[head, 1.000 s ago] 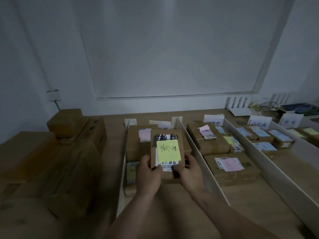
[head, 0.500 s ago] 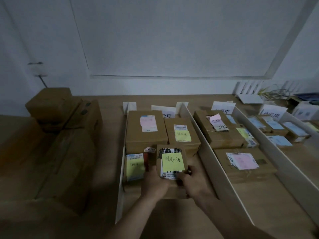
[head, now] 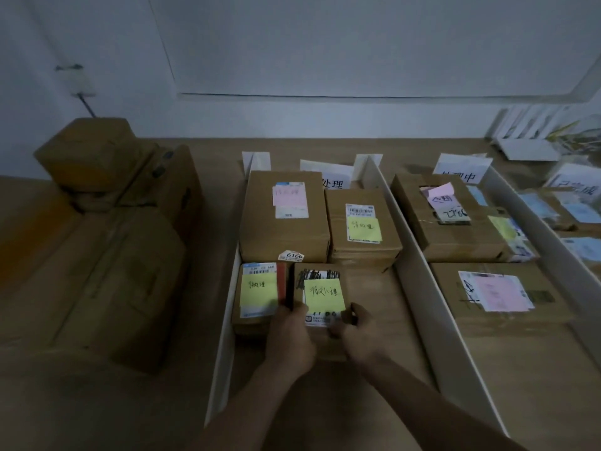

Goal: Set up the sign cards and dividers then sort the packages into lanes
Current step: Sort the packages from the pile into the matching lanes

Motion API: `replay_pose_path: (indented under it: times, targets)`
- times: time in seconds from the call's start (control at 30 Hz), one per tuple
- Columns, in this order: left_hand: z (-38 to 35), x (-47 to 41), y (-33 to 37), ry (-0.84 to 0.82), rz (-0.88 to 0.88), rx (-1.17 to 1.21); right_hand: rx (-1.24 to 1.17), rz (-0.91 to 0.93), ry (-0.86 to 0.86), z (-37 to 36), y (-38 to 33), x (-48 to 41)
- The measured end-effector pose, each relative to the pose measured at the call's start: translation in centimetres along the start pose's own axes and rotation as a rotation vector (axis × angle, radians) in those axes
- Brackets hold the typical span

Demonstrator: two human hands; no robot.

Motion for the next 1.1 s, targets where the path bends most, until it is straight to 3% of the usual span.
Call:
replay_pose_path:
  times: [0.27, 0.4, 0.8, 1.1]
  targets:
    - [-0.4, -0.3, -0.4, 0.140, -0.167, -0.322, 0.041, 0.006, -0.064, 0.2, -0.7, -0.6]
    - [-0.6, -1.0, -0.1, 0.107, -0.174, -0.403, 0.010, -0.004, -0.053, -1.0, 0.3, -2.0]
    - [0.3, -1.5, 0.4, 0.002, -0.166, -0.466, 0.080, 0.045, -0.007, -0.7, -0.9, -1.9]
    - [2.2, -0.7, 0.7, -0.042, -0.206, -0.373, 0.101, 0.034, 0.020, 0.5, -2.5, 0.2]
Point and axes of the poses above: each hand's wrist, its own x-axis away from the middle knuckle, its own z-axis out of the back of the hand, y = z × x, the point moved 2 cm from there along -x, towards the middle knuckle, and after that the axes turned 14 degrees about y, right-handed, at the moved point
